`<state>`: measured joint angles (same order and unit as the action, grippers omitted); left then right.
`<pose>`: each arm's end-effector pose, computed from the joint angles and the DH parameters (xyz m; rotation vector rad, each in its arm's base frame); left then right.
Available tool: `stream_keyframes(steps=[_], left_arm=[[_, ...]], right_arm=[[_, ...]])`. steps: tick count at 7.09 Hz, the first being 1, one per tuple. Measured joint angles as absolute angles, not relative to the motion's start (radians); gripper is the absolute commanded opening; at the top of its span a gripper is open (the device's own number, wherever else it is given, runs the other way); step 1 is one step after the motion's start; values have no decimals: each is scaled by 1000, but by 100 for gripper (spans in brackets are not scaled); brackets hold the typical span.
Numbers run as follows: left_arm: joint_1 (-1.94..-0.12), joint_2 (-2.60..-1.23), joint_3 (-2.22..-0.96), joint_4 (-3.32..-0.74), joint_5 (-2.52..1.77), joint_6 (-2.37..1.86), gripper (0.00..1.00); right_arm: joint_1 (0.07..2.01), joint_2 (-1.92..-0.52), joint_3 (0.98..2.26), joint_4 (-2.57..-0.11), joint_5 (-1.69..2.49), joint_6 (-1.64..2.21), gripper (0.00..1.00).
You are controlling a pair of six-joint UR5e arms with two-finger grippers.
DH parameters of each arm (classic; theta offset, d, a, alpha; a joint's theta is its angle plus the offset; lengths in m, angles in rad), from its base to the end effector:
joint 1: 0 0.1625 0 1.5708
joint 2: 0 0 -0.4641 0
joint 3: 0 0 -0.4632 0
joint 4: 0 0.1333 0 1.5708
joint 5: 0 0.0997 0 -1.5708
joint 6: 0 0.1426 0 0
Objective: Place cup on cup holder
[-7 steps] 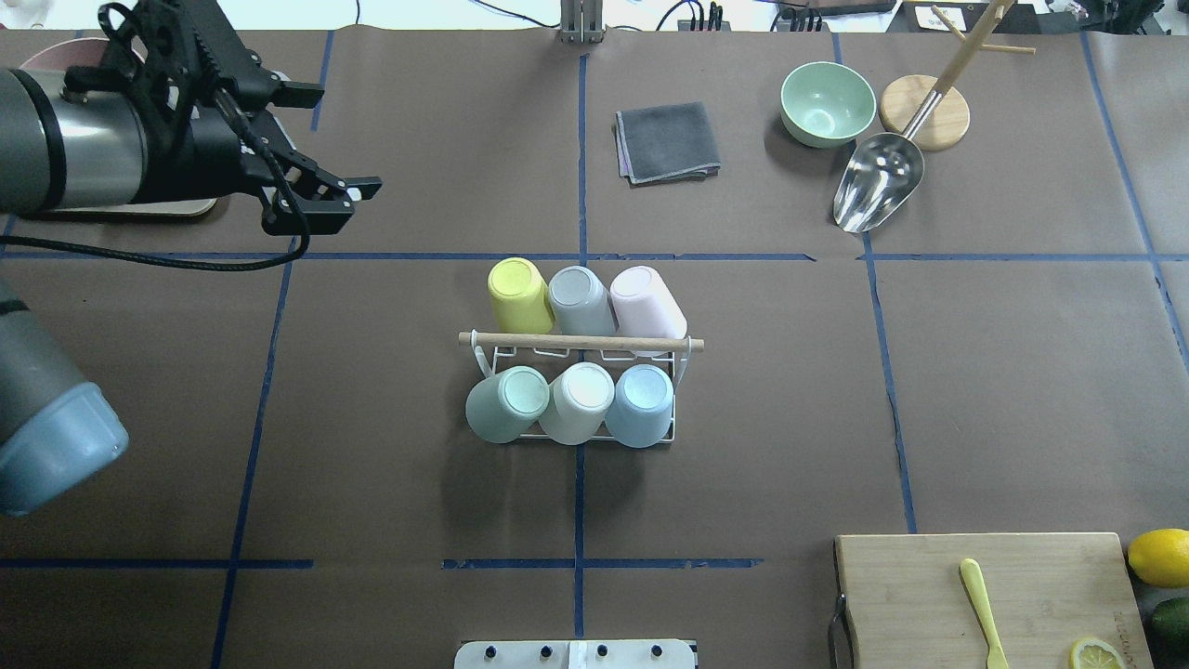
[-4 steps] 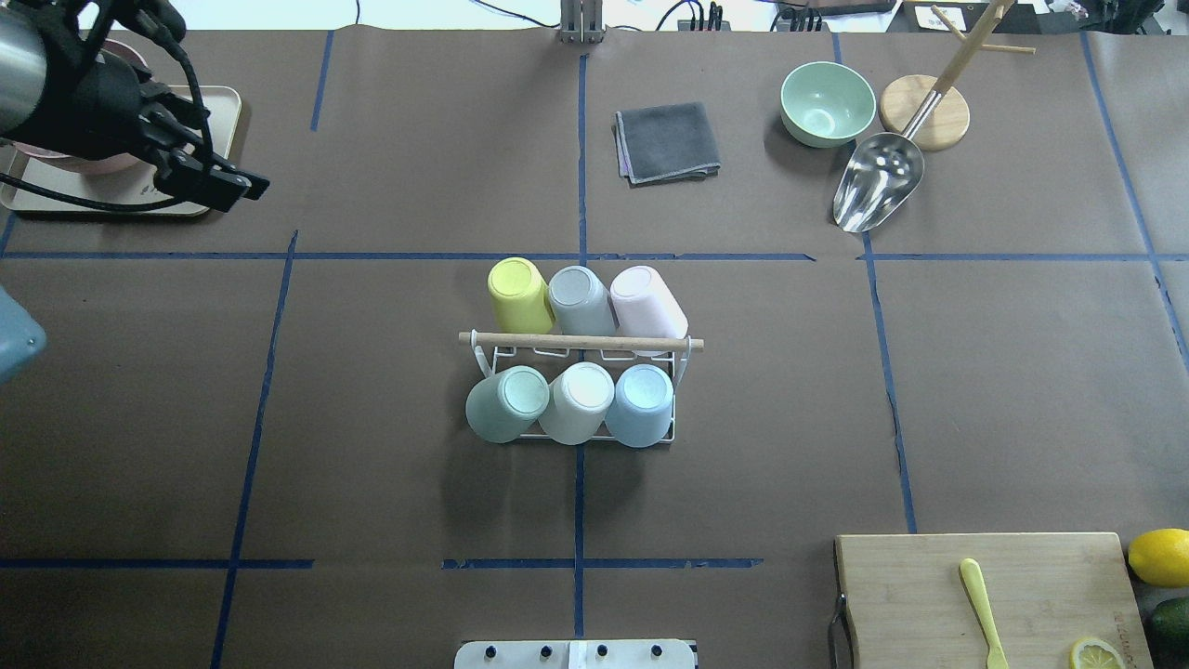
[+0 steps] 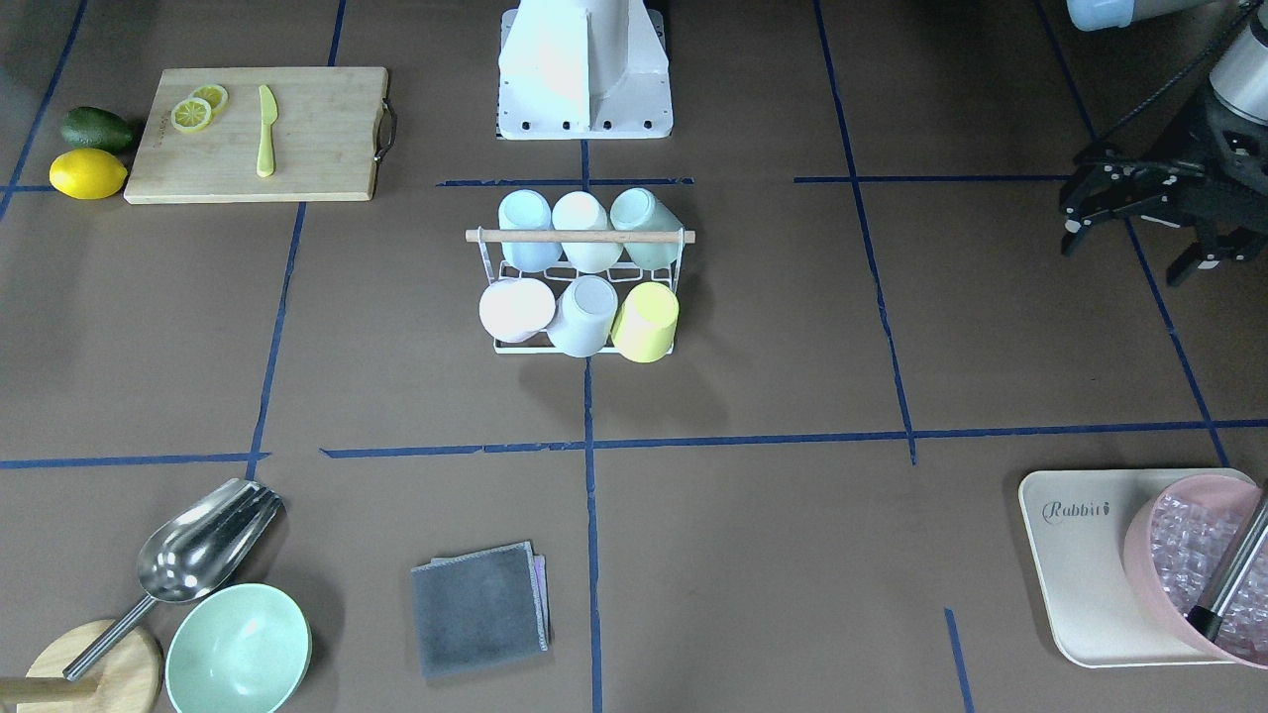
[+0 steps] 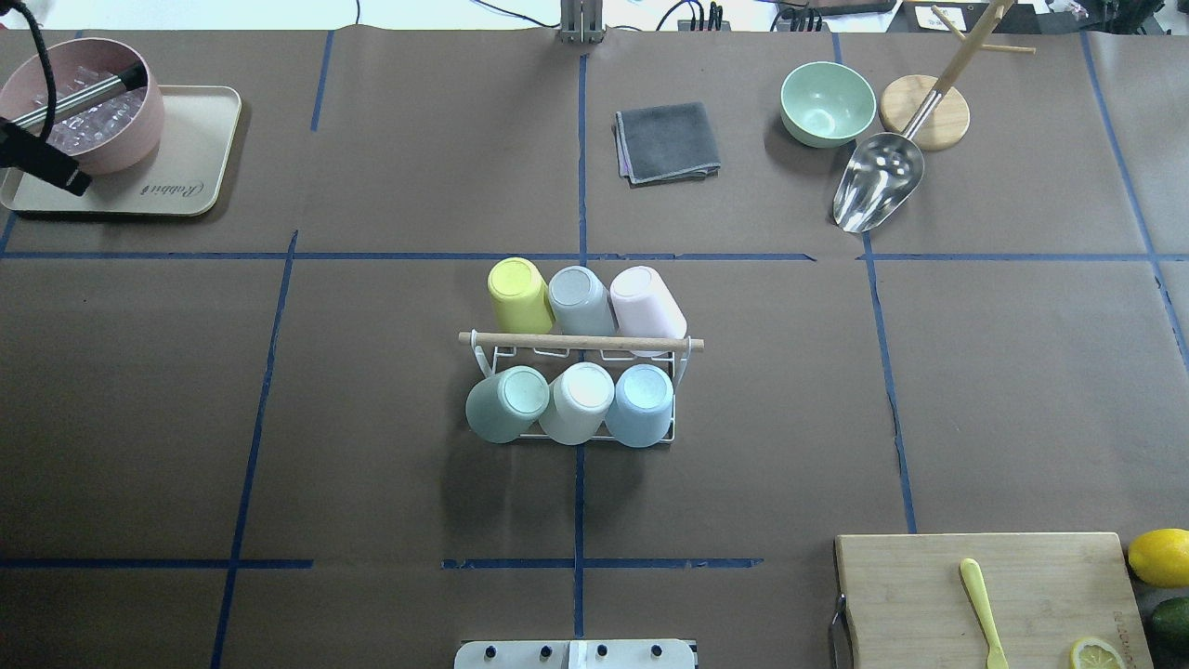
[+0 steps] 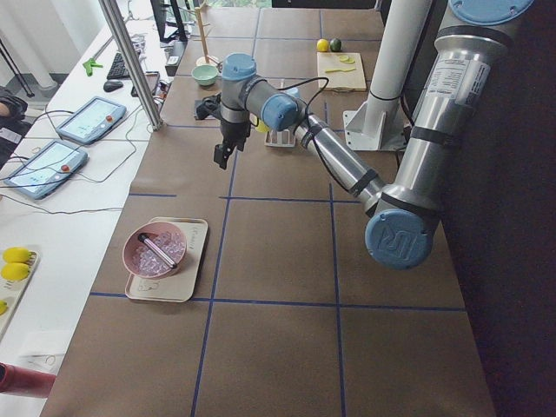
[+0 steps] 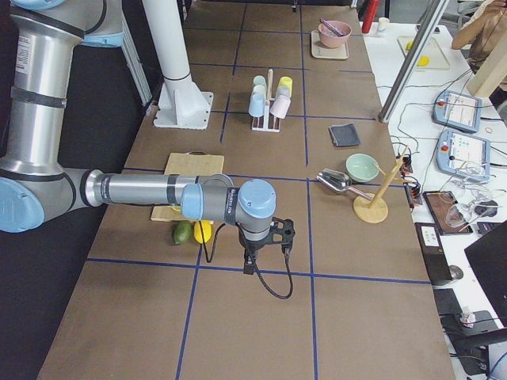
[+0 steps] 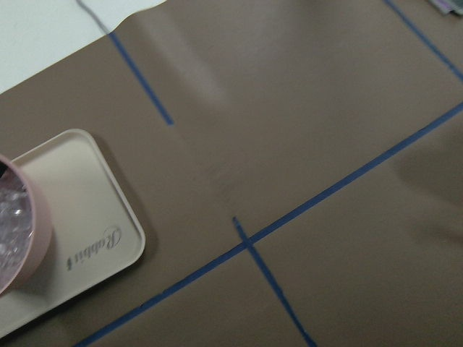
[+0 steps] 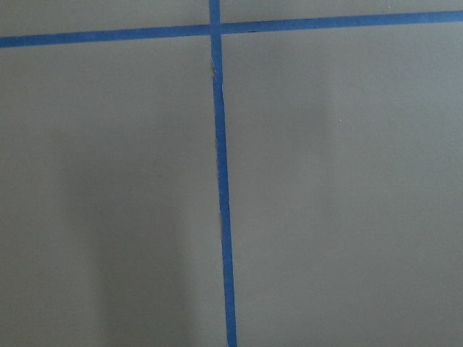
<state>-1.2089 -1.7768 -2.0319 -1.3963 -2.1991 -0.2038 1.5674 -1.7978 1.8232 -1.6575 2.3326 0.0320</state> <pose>0.1666 -0.5798 0.3847 0.2864 0.7260 0.3047 0.0333 -0.4519 0.7120 -0.0718 -0.7605 0.0505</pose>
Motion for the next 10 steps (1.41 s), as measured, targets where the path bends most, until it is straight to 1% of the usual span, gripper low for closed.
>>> stream_keyframes(steps=[2,3,5,7,8,10], left_arm=[[-1235,-1645,-2016,-1376,-2208,-204,100],[-1269,-1611,-1988,-1375,-2219,-203,100],[-1400,-1580,-1875,-1379,-2293,-153,100],[-1527,-1561,-1747,-1387,-2327,21,100],[-1562,-1553,-1698,-1417,-2329,70,100],[-1581,-1516,-1619,-1572,-2331,92,100]], right_arm=[[1622,-1802,1824,-1672,2329,24,100],[1661,-1804,1829,-1673,2318,22,100],[1678,-1811,1836,-1679,2251,13,100],[1632,-1811,1853,-1691,2229,10,100],[1613,-1807,1855,-1699,2225,9,100],[1592,-1802,1845,-1700,2229,10,100]])
